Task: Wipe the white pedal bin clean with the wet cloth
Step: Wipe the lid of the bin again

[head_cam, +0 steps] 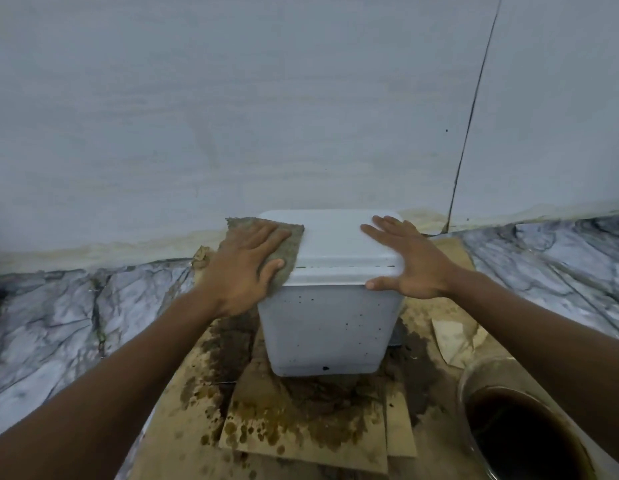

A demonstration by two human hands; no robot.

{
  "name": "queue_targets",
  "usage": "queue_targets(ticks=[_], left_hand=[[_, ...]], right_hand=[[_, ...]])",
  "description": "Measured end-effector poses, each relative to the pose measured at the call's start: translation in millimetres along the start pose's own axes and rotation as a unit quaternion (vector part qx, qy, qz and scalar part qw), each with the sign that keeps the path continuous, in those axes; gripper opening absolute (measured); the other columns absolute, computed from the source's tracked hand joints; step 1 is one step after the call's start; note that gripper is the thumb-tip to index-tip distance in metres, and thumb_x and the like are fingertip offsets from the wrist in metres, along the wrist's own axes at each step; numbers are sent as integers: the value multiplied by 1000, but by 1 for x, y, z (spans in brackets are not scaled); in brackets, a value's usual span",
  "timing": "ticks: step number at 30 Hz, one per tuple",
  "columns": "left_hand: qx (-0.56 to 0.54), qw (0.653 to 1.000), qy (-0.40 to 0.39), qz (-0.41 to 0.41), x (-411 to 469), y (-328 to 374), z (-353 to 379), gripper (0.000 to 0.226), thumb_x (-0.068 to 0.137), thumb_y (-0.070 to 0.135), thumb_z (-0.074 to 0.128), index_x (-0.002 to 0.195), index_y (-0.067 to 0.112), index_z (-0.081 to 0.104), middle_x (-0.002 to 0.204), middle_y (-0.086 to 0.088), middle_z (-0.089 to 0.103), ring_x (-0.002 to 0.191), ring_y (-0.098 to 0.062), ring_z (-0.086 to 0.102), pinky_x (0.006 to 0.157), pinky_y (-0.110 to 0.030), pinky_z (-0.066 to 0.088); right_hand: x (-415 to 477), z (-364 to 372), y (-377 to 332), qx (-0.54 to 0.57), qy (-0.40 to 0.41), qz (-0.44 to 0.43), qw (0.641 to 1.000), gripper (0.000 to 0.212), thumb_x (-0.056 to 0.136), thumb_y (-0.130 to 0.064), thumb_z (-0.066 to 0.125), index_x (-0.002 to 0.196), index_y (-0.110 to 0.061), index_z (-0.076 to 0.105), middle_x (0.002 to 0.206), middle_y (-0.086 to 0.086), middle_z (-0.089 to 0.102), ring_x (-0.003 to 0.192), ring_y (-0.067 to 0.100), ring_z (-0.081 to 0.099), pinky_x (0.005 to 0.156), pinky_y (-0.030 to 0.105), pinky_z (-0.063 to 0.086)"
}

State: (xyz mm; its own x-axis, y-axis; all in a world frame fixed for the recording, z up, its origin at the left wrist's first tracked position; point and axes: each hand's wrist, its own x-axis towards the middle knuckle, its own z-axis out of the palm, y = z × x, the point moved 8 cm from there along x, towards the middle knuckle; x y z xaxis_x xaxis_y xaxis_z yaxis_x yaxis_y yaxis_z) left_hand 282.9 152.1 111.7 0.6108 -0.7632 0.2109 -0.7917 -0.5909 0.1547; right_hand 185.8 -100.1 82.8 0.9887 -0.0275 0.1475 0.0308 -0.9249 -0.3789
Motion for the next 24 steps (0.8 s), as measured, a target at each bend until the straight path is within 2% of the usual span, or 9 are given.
queue_targets(ticks=[2,6,9,11,16,22,24], left_hand=[[48,999,15,-7,8,27,10,67,100,56,7,160,26,17,167,-1,18,155,-18,9,126,-40,3],[75,997,10,-11,21,65,26,59,107,46,12,161,22,9,168,-2,11,155,-21,3,126,-43,-1],[90,994,59,-31,15,63,22,59,106,46,14,159,23,23,164,-5,28,153,-24,16,124,-48,7],[77,990,89,-81,6,60,21,58,105,48,17,156,22,30,161,-8,32,151,-27,19,124,-51,6],[19,970,159,-182,-13,53,27,58,106,50,21,153,22,38,164,-13,23,154,-30,9,123,-54,0],[-47,956,198,-213,-20,56,32,57,106,45,25,154,15,36,165,-15,17,154,-31,1,121,-61,12],[-28,957,183,-223,-19,61,36,59,105,45,20,155,16,32,166,-14,17,154,-32,0,122,-61,6]], right_hand=[[-1,-1,0,0,3,-3,1000,105,71,-74,66,157,-40,15,167,-10,6,154,11,-1,126,38,-1],[0,2,6,-1,4,-2,1000,105,69,-82,61,156,-43,16,167,-12,6,153,8,-2,126,39,2],[2,4,5,-9,7,-8,1000,107,65,-90,52,155,-46,14,167,-13,6,153,7,-2,125,37,1],[2,4,3,-12,7,-9,1000,109,63,-91,51,155,-46,14,166,-14,6,153,8,-2,124,35,0],[-2,5,0,-8,0,-5,1000,109,67,-89,56,156,-44,14,167,-13,4,153,7,-3,125,37,-1],[-5,3,-1,-3,-1,-2,1000,106,72,-75,66,157,-42,13,168,-10,3,154,10,-4,126,43,0],[-4,5,0,-14,-2,-4,1000,106,74,-74,67,157,-41,11,168,-9,2,154,12,-5,126,44,0]])
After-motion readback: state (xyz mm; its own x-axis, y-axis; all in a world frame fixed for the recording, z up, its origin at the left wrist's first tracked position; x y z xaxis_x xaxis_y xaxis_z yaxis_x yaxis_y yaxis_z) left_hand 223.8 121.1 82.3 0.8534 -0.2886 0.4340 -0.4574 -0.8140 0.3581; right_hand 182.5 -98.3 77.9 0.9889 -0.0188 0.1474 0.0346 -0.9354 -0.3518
